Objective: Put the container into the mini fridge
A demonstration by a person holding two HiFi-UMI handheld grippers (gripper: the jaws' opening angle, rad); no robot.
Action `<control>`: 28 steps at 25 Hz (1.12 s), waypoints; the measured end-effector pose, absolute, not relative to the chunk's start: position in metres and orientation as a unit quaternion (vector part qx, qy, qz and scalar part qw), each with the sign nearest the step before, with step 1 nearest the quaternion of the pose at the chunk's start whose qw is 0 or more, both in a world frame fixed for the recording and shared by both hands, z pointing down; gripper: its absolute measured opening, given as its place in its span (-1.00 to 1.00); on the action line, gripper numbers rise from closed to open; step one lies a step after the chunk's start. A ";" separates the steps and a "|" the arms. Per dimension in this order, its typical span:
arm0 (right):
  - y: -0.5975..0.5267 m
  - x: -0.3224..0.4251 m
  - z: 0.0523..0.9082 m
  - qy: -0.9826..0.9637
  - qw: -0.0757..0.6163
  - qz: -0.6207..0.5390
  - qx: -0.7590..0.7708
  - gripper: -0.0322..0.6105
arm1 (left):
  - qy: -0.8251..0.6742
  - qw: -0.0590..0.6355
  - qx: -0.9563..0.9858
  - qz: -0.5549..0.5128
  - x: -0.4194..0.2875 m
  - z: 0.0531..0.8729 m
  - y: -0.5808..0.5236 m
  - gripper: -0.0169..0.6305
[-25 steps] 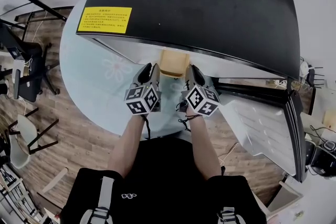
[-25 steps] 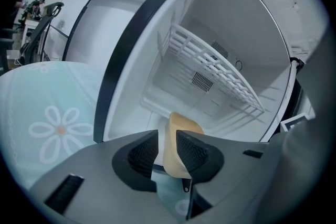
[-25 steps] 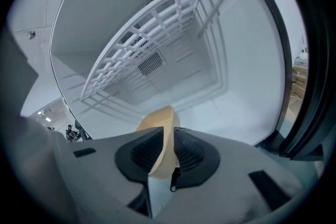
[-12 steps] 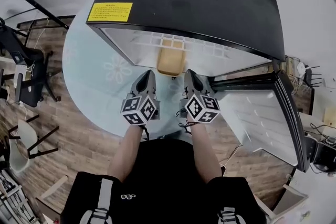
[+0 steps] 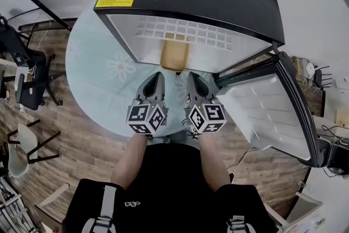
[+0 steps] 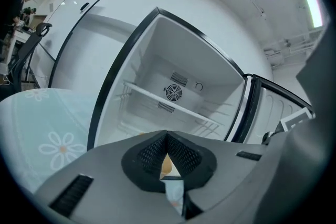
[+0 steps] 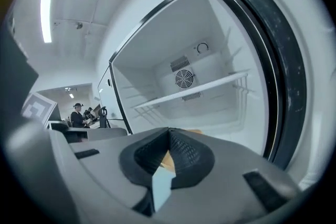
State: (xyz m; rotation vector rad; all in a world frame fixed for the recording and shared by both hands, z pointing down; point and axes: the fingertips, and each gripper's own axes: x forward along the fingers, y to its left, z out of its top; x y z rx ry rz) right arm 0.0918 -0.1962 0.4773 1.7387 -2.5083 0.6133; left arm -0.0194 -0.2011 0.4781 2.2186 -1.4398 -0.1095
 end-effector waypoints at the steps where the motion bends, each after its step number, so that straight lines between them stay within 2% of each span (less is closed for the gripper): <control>1: -0.193 0.092 0.473 -0.807 0.019 0.186 0.560 -0.88 | -0.526 0.236 0.816 -0.040 -0.018 0.473 -0.198 -0.92; 11: -0.161 0.085 0.420 -0.826 0.009 0.117 0.551 -0.89 | -0.521 0.113 0.846 -0.014 -0.004 0.419 -0.168 -0.92; 28: -0.134 0.115 0.388 -0.820 0.002 0.052 0.570 -0.89 | -0.526 0.059 0.848 -0.023 0.026 0.389 -0.143 -0.92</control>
